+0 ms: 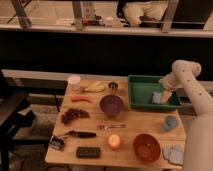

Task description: Place sponge in tray

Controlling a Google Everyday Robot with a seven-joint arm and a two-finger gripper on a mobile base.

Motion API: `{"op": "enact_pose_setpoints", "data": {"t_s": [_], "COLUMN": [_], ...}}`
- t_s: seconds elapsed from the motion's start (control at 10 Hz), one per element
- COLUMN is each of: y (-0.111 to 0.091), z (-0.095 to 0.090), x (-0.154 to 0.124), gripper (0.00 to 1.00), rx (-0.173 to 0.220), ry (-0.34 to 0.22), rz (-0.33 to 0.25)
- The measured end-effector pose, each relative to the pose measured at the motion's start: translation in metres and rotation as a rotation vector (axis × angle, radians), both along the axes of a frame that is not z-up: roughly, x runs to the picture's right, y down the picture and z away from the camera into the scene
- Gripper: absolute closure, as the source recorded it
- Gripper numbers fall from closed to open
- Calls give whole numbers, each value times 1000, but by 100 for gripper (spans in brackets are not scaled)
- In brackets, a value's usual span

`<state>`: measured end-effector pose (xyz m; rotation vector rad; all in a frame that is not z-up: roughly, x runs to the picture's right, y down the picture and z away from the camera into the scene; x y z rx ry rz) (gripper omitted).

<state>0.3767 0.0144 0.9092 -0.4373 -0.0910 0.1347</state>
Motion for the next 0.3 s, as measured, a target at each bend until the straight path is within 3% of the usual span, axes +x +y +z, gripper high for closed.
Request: {"op": "enact_pose_setpoints", "data": {"t_s": [0.3], "y": [-3], "z": [1], "x": [-6], "gripper": [20], "rx": [19], "ry": [-3], "rz": [-4]}}
